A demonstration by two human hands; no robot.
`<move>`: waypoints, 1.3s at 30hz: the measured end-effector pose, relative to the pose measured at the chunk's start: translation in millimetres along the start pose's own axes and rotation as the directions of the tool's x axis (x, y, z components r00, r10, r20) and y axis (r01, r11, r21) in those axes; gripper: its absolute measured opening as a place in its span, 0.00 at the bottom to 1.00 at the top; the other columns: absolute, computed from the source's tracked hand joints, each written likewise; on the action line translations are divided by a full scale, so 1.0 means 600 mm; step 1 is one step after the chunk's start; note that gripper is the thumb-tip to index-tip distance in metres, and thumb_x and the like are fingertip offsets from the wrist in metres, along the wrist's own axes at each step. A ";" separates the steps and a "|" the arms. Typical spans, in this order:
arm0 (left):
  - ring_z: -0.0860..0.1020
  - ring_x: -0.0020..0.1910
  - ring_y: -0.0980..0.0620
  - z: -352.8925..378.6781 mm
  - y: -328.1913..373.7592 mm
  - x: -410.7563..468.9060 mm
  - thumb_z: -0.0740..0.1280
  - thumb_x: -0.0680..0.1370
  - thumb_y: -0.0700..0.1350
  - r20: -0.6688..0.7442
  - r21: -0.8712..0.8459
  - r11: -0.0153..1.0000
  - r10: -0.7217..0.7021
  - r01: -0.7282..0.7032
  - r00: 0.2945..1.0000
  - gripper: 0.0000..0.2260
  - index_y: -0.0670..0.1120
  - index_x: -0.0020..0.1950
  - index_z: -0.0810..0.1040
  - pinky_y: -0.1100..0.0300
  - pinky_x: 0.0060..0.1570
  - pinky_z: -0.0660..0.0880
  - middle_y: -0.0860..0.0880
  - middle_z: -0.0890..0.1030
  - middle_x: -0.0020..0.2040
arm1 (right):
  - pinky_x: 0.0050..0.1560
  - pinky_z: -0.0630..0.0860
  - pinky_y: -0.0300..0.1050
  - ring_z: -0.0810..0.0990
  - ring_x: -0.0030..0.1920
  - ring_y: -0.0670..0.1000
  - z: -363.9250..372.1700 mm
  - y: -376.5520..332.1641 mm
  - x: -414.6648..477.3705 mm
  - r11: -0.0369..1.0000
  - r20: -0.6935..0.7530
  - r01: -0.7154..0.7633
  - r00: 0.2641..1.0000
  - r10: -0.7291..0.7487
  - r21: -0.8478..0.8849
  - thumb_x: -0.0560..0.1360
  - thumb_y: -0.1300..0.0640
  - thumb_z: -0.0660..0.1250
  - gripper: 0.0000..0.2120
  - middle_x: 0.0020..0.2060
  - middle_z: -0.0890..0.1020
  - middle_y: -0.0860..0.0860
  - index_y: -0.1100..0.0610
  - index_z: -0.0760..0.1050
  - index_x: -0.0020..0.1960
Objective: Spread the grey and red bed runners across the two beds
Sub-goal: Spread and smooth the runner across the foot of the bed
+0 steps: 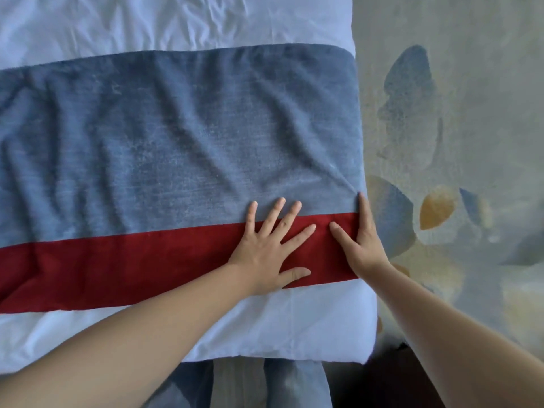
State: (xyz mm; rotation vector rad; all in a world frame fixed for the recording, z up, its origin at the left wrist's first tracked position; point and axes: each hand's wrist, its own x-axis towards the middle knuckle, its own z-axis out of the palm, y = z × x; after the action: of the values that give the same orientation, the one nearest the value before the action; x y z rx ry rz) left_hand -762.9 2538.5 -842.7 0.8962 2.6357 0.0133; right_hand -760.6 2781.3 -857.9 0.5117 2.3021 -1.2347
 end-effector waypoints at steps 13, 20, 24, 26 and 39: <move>0.41 0.81 0.35 0.020 0.005 0.011 0.50 0.77 0.75 -0.006 -0.009 1.000 0.009 -0.009 1.000 0.34 0.67 0.80 0.46 0.20 0.68 0.46 0.41 0.41 0.83 | 0.56 0.68 0.38 0.81 0.59 0.51 -0.056 -0.137 0.179 0.984 -0.308 -0.167 0.935 0.176 0.053 0.76 0.39 0.67 0.25 0.58 0.83 0.48 0.52 0.78 0.66; 0.45 0.81 0.35 0.037 -0.001 0.014 0.50 0.76 0.74 -0.083 -0.039 0.999 0.011 -0.014 0.997 0.34 0.66 0.80 0.49 0.22 0.69 0.42 0.41 0.45 0.83 | 0.48 0.74 0.42 0.82 0.45 0.50 -0.078 -0.161 0.234 0.981 -0.362 -0.184 0.920 0.150 -0.062 0.74 0.45 0.71 0.08 0.36 0.80 0.42 0.49 0.80 0.43; 0.46 0.81 0.35 0.042 -0.002 0.017 0.50 0.76 0.74 -0.089 -0.057 0.998 0.012 -0.017 0.996 0.34 0.66 0.80 0.51 0.22 0.69 0.42 0.42 0.47 0.83 | 0.44 0.70 0.42 0.80 0.44 0.50 -0.103 -0.172 0.242 0.986 -0.434 -0.130 0.898 0.071 -0.106 0.75 0.47 0.69 0.07 0.33 0.78 0.41 0.48 0.77 0.41; 0.46 0.81 0.35 0.044 -0.001 0.018 0.51 0.76 0.74 -0.085 -0.059 0.998 0.010 -0.015 0.996 0.34 0.66 0.80 0.52 0.22 0.69 0.43 0.42 0.47 0.83 | 0.44 0.68 0.42 0.81 0.46 0.51 -0.100 -0.171 0.241 0.987 -0.441 -0.116 0.896 0.056 -0.110 0.77 0.48 0.68 0.06 0.35 0.78 0.41 0.48 0.76 0.43; 0.48 0.82 0.38 -0.017 -0.089 0.009 0.57 0.74 0.76 -0.157 -0.073 0.967 -0.252 0.243 0.955 0.38 0.64 0.81 0.53 0.23 0.69 0.50 0.46 0.49 0.84 | 0.77 0.45 0.70 0.39 0.81 0.56 0.024 -0.180 0.170 0.600 0.221 0.438 0.889 -0.402 -0.670 0.80 0.31 0.50 0.33 0.82 0.43 0.45 0.37 0.46 0.81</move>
State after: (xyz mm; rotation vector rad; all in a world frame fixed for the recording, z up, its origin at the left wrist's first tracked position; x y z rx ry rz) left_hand -801.5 2500.2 -841.5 0.5631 2.8692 0.0975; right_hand -897.7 2722.9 -850.5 -0.3677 2.6895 -0.4000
